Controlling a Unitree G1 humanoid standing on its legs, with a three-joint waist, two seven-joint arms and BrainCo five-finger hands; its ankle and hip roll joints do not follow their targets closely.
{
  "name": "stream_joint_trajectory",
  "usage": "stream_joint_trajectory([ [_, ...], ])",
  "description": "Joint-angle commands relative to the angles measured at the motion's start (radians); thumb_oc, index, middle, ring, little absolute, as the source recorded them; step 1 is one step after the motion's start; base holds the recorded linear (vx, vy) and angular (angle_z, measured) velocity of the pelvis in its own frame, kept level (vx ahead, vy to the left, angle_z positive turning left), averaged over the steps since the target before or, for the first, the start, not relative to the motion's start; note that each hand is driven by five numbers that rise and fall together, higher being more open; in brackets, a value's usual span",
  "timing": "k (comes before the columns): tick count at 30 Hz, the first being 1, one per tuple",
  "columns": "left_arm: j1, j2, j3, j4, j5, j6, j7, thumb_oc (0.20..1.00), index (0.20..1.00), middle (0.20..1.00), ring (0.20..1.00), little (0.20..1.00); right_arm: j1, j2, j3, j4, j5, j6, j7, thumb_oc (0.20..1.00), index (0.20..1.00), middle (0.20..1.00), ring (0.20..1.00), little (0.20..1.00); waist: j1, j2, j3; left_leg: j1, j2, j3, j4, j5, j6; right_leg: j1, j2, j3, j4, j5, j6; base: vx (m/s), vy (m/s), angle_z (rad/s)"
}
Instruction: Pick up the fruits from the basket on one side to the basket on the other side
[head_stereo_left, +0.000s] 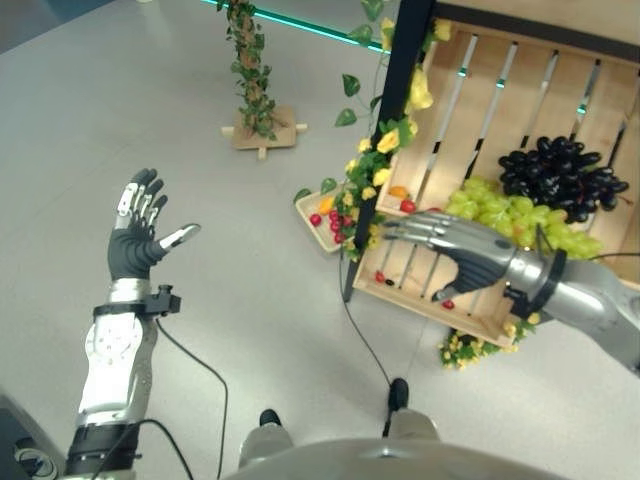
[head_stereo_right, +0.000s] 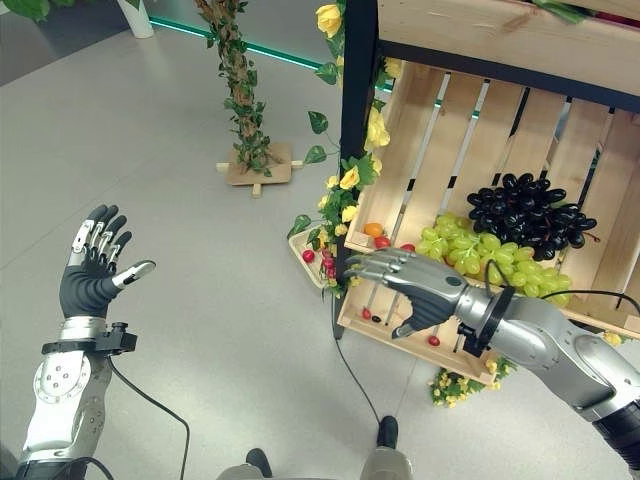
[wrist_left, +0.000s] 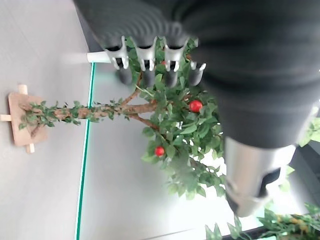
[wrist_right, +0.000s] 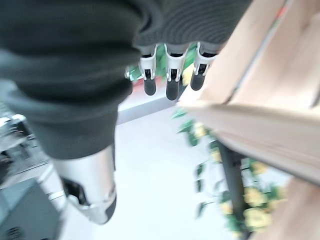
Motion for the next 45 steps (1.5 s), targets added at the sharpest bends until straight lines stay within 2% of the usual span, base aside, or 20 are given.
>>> stream_joint_trajectory([
  [1,0.007,0.056,0.034,-0.075,0.008,-0.071,0.011,1.0,1.0,1.0,1.0,1.0,-0.074,-0.002,0.022,-0.084,0.118,-0.033,0.014,1.0,1.0,1.0,1.0,1.0,0.011,-0.024,0.001,-0.067,-0.021,-0.047,0.061,-0.006,0.019,0.092,0.001,-0.049,0.12,-0.176,-0.031,-0.01,0.069,0.03],
  [12,-0.022,0.092,0.023,-0.054,0.012,-0.079,0.035,1.0,1.0,1.0,1.0,1.0,-0.069,0.027,0.034,-0.052,0.118,-0.016,-0.002,1.0,1.0,1.0,1.0,1.0,0.051,-0.042,0.019,-0.096,-0.097,-0.137,0.074,-0.044,0.06,0.1,-0.07,-0.077,0.201,-0.111,0.005,0.01,0.112,0.28],
  [13,-0.022,0.094,0.017,-0.057,0.015,-0.082,0.032,1.0,1.0,1.0,1.0,1.0,-0.047,0.034,0.024,-0.046,0.107,-0.016,-0.007,1.0,1.0,1.0,1.0,1.0,0.052,-0.04,0.019,-0.091,-0.125,-0.163,0.072,-0.059,0.073,0.102,-0.077,-0.058,0.23,-0.097,0.009,0.03,0.141,0.44],
  [15,-0.023,0.096,0.017,-0.06,0.015,-0.081,0.03,1.0,1.0,1.0,1.0,1.0,-0.03,0.04,0.014,-0.044,0.105,-0.016,-0.008,1.0,1.0,1.0,1.0,1.0,0.052,-0.036,0.019,-0.091,-0.14,-0.175,0.067,-0.058,0.083,0.094,-0.08,-0.044,0.253,-0.086,0.008,0.05,0.244,0.41],
  [16,-0.023,0.103,0.016,-0.063,0.013,-0.08,0.03,1.0,1.0,1.0,1.0,1.0,-0.008,0.056,0.004,-0.034,0.1,-0.012,-0.01,1.0,1.0,1.0,1.0,1.0,0.052,-0.026,0.021,-0.075,-0.162,-0.196,0.057,-0.07,0.097,0.079,-0.083,-0.02,0.321,-0.082,0.003,0.05,0.267,0.5],
  [19,-0.023,0.107,0.016,-0.065,0.016,-0.08,0.029,1.0,1.0,1.0,1.0,1.0,-0.002,0.067,0.004,-0.026,0.091,-0.008,-0.01,1.0,1.0,1.0,1.0,1.0,0.053,-0.015,0.027,-0.058,-0.181,-0.217,0.039,-0.068,0.118,0.05,-0.079,0.007,0.398,-0.061,-0.01,0.06,0.273,0.49],
  [20,-0.021,0.105,0.016,-0.069,0.021,-0.078,0.032,1.0,1.0,1.0,1.0,1.0,0.006,0.081,-0.002,-0.015,0.084,-0.007,-0.014,1.0,1.0,1.0,1.0,1.0,0.052,-0.003,0.036,-0.041,-0.192,-0.244,0.026,-0.068,0.13,0.025,-0.044,0.04,0.464,-0.09,-0.023,0.03,0.134,0.27],
  [21,-0.021,0.105,0.015,-0.07,0.021,-0.077,0.032,1.0,1.0,1.0,1.0,1.0,0.006,0.081,-0.002,-0.015,0.084,-0.007,-0.014,1.0,1.0,1.0,1.0,1.0,0.052,-0.004,0.036,-0.04,-0.192,-0.245,0.025,-0.069,0.13,0.024,-0.044,0.039,0.467,-0.092,-0.023,0.07,0.188,0.36],
  [22,-0.026,0.102,0.009,-0.068,0.022,-0.077,0.033,1.0,1.0,1.0,1.0,1.0,0.016,0.09,-0.008,-0.004,0.081,-0.004,-0.014,1.0,1.0,1.0,1.0,1.0,0.042,0.003,0.038,-0.025,-0.197,-0.267,0.012,-0.068,0.132,0.002,0.001,0.076,0.489,-0.142,-0.037,0.14,0.1,0.35],
  [23,-0.034,0.096,0.002,-0.056,0.019,-0.078,0.032,1.0,1.0,1.0,1.0,1.0,0.046,0.094,-0.024,0.0,0.094,-0.005,-0.005,1.0,1.0,1.0,1.0,1.0,0.018,0.009,0.043,0.002,-0.203,-0.312,-0.009,-0.065,0.132,-0.045,0.089,0.148,0.488,-0.234,-0.057,0.13,0.101,0.27],
  [24,-0.035,0.096,0.001,-0.056,0.019,-0.078,0.032,1.0,1.0,1.0,1.0,1.0,0.048,0.094,-0.027,-0.002,0.095,-0.005,-0.005,1.0,1.0,1.0,1.0,1.0,0.019,0.011,0.041,-0.001,-0.2,-0.311,-0.01,-0.061,0.131,-0.047,0.091,0.147,0.485,-0.228,-0.059,0.19,0.04,0.39],
  [25,-0.038,0.091,-0.002,-0.045,0.018,-0.077,0.029,1.0,1.0,1.0,1.0,1.0,0.077,0.085,-0.044,-0.001,0.114,-0.009,0.006,1.0,1.0,1.0,1.0,1.0,-0.002,0.012,0.05,0.007,-0.21,-0.358,-0.016,-0.057,0.127,-0.097,0.158,0.227,0.418,-0.245,-0.071,0.1,-0.009,0.41],
  [26,-0.039,0.091,-0.003,-0.045,0.018,-0.077,0.028,1.0,1.0,1.0,1.0,1.0,0.08,0.084,-0.046,-0.001,0.115,-0.009,0.007,1.0,1.0,1.0,1.0,1.0,-0.002,0.014,0.049,0.008,-0.208,-0.36,-0.017,-0.058,0.126,-0.095,0.159,0.225,0.416,-0.246,-0.071,0.16,-0.056,0.84],
  [27,-0.046,0.088,-0.014,-0.033,0.011,-0.073,0.024,1.0,1.0,1.0,1.0,1.0,0.099,0.073,-0.061,0.0,0.137,-0.01,0.02,1.0,1.0,1.0,1.0,1.0,-0.025,0.009,0.062,0.006,-0.218,-0.418,-0.017,-0.048,0.119,-0.126,0.225,0.332,0.369,-0.226,-0.075,0.15,-0.09,1.0],
  [28,-0.056,0.089,-0.024,-0.027,0.005,-0.072,0.022,1.0,1.0,1.0,1.0,1.0,0.108,0.067,-0.07,0.001,0.147,-0.008,0.025,1.0,1.0,1.0,1.0,1.0,-0.034,0.005,0.057,0.009,-0.227,-0.456,-0.021,-0.051,0.115,-0.131,0.262,0.398,0.338,-0.228,-0.073,0.19,-0.13,0.95],
  [29,-0.065,0.089,-0.035,-0.027,0.004,-0.072,0.017,1.0,1.0,1.0,1.0,1.0,0.114,0.064,-0.083,0.001,0.156,-0.01,0.026,1.0,1.0,1.0,1.0,1.0,-0.034,0.0,0.056,0.011,-0.235,-0.485,-0.022,-0.053,0.111,-0.131,0.277,0.41,0.313,-0.219,-0.074,0.15,-0.082,0.85],
  [32,-0.079,0.086,-0.051,-0.031,0.009,-0.072,0.008,1.0,1.0,1.0,1.0,1.0,0.167,0.065,-0.139,-0.005,0.175,-0.012,0.023,1.0,1.0,1.0,1.0,1.0,-0.048,-0.015,0.048,0.001,-0.251,-0.541,-0.015,-0.053,0.108,-0.09,0.28,0.402,0.26,-0.218,-0.09,0.09,-0.158,1.75],
  [35,-0.076,0.06,-0.07,-0.033,-0.002,-0.071,-0.002,1.0,1.0,1.0,1.0,1.0,0.191,0.069,-0.175,0.014,0.184,-0.014,0.009,1.0,1.0,1.0,1.0,1.0,-0.028,-0.025,0.032,-0.002,-0.243,-0.593,-0.022,-0.048,0.092,-0.046,0.274,0.332,0.22,-0.23,-0.108,0.09,-0.217,1.5],
  [41,-0.061,0.062,-0.073,-0.052,-0.011,-0.067,-0.02,1.0,1.0,1.0,1.0,1.0,0.221,0.069,-0.214,0.041,0.193,-0.017,-0.004,1.0,1.0,1.0,1.0,1.0,-0.024,-0.035,0.017,-0.029,-0.219,-0.637,0.006,-0.048,0.055,0.012,0.256,0.212,0.161,-0.241,-0.12,0.05,-0.206,1.07],
  [45,-0.067,0.063,-0.07,-0.054,-0.02,-0.066,-0.013,1.0,1.0,1.0,1.0,1.0,0.253,0.081,-0.245,0.047,0.202,-0.02,-0.011,1.0,1.0,1.0,1.0,1.0,-0.023,-0.039,0.022,-0.053,-0.186,-0.639,0.009,-0.017,0.027,0.046,0.253,0.142,0.146,-0.257,-0.131,-0.02,-0.121,0.56],
])
